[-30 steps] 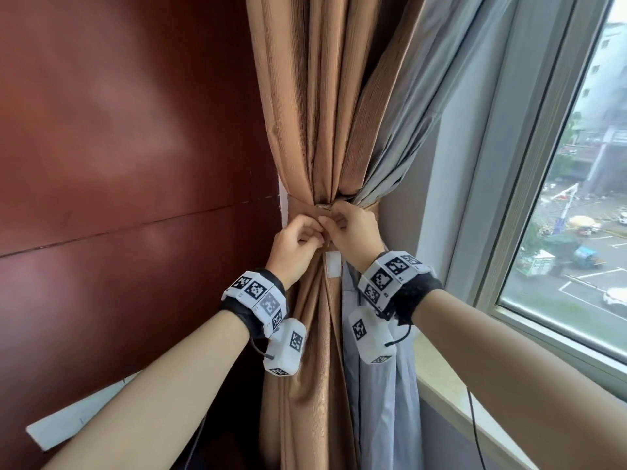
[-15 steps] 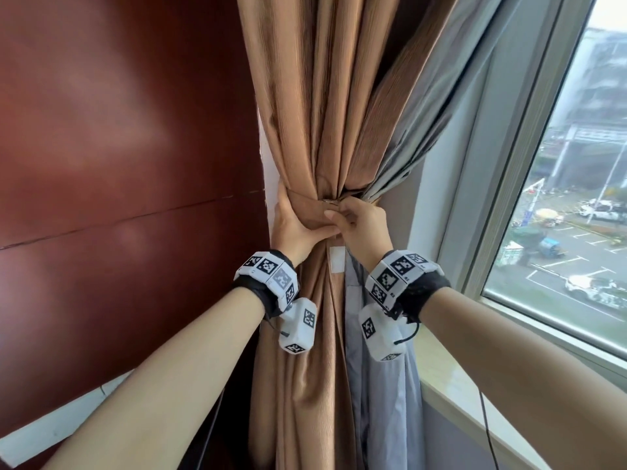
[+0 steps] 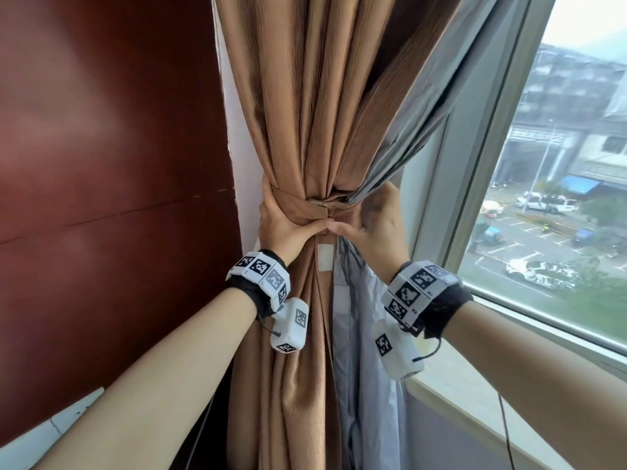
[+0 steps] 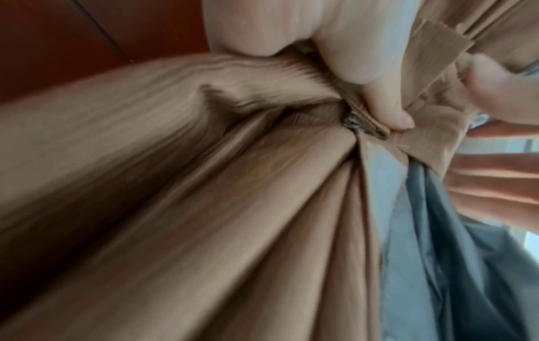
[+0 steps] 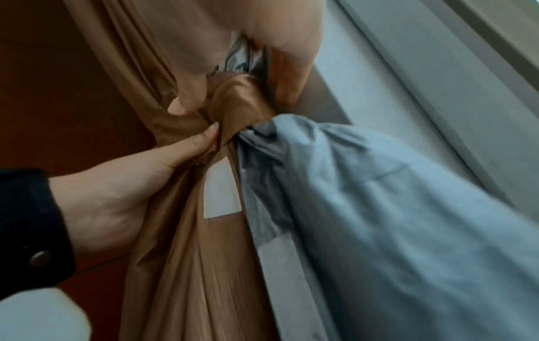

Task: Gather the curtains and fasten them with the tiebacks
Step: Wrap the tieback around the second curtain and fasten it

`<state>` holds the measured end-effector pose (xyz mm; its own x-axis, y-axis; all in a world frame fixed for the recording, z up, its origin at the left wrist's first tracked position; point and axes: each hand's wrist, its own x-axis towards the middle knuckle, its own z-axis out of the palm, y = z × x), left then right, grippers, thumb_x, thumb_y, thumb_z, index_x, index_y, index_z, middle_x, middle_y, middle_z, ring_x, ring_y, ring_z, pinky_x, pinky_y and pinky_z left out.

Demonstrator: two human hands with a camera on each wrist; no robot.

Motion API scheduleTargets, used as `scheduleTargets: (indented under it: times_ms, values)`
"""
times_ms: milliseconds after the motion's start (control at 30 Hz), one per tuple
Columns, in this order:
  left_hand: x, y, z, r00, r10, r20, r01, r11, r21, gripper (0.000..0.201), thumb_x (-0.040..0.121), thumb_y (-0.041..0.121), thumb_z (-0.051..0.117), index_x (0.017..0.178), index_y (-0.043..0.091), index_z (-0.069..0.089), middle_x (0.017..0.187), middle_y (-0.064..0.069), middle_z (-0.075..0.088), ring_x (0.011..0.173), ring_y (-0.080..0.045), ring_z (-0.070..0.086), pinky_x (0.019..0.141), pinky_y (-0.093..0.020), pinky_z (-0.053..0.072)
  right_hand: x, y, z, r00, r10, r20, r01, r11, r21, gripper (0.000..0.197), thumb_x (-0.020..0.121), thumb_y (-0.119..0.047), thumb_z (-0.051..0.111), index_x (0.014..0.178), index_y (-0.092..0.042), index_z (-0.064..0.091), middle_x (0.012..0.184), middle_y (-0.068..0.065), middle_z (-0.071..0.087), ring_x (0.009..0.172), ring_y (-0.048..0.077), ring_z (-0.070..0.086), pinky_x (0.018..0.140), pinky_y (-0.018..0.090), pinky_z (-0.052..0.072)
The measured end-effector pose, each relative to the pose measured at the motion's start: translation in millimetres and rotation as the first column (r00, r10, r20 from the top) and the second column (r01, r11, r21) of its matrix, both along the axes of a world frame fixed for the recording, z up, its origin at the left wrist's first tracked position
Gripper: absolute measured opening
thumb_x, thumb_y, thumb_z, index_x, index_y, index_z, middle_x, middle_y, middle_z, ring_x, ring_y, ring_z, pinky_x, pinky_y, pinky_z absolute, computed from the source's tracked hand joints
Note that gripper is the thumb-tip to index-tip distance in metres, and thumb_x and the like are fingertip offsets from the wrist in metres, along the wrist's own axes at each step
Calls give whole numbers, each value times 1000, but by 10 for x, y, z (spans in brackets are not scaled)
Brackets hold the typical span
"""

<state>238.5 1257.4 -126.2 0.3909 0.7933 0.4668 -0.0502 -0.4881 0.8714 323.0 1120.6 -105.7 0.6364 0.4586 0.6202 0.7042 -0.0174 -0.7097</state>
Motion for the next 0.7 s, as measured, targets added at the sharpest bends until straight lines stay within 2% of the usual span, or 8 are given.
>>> scheduleTargets:
  times_ms: [67, 133, 167, 233, 300, 400, 600, 700]
  values:
    - [-35, 12, -3, 997, -40, -64, 40, 999, 9, 134, 49, 45, 88, 146, 39, -4, 150, -7, 27, 135, -25, 36, 111, -39, 32, -65, 122, 14, 999, 32, -35, -32, 999, 16, 103, 56, -36, 87, 133, -8, 26, 131, 4, 44, 124, 18, 44, 107, 31, 38]
    - [-71, 32, -10, 990, -77, -114, 79, 997, 13, 135, 48, 49, 87, 144, 44, -8, 149, -7, 27, 133, -26, 38, 109, -47, 36, -143, 250, 50, 992, 29, -121, -20, 997, 75, 105, 55, -30, 88, 133, -5, 23, 123, -7, 40, 118, 8, 42, 101, 10, 33]
    - [-89, 33, -8, 987, -96, -128, 98, 995, 9, 137, 45, 52, 86, 143, 45, -9, 149, -7, 27, 133, -26, 39, 108, -48, 37, -170, 296, 66, 988, 20, -152, -4, 995, 103, 107, 55, -29, 88, 135, -4, 21, 118, -10, 37, 113, 4, 40, 95, 4, 30]
    - [-111, 53, 4, 978, -131, -164, 134, 991, 6, 143, 40, 53, 86, 142, 45, -12, 150, -7, 27, 133, -25, 38, 109, -47, 37, -176, 351, 63, 987, -15, -160, 32, 994, 105, 105, 59, -32, 87, 135, -4, 21, 117, -7, 45, 111, 6, 46, 89, 8, 32]
    - [-126, 94, 1, 969, -128, -213, 137, 990, 24, 145, 43, 45, 90, 145, 40, -13, 149, -8, 30, 132, -25, 40, 108, -45, 39, -164, 383, 45, 991, -66, -116, 74, 995, 60, 96, 63, -38, 83, 132, -6, 25, 120, 0, 58, 112, 18, 56, 87, 16, 38]
    - [-68, 98, -24, 978, -81, -192, 91, 995, 42, 139, 49, 37, 91, 147, 37, -7, 145, -7, 39, 128, -25, 45, 105, -43, 41, -124, 375, 44, 989, -133, -62, 135, 990, 29, 86, 69, -43, 77, 131, -6, 30, 120, 6, 64, 111, 28, 60, 87, 27, 44]
    - [87, 74, -3, 985, 0, -174, 11, 998, 64, 134, 51, 39, 89, 149, 33, -2, 141, -9, 41, 125, -31, 46, 102, -43, 41, -34, 412, 53, 981, -193, 5, 193, 981, 0, 66, 82, -38, 66, 129, -4, 36, 118, 15, 64, 109, 36, 58, 82, 29, 41]
    - [79, 108, -2, 980, -83, -183, 88, 996, 24, 135, 52, 40, 89, 148, 35, -7, 144, -11, 35, 129, -30, 42, 105, -41, 38, -19, 411, 56, 980, -195, 23, 195, 981, -5, 63, 84, -36, 64, 129, -1, 36, 116, 17, 64, 108, 38, 58, 83, 31, 40]
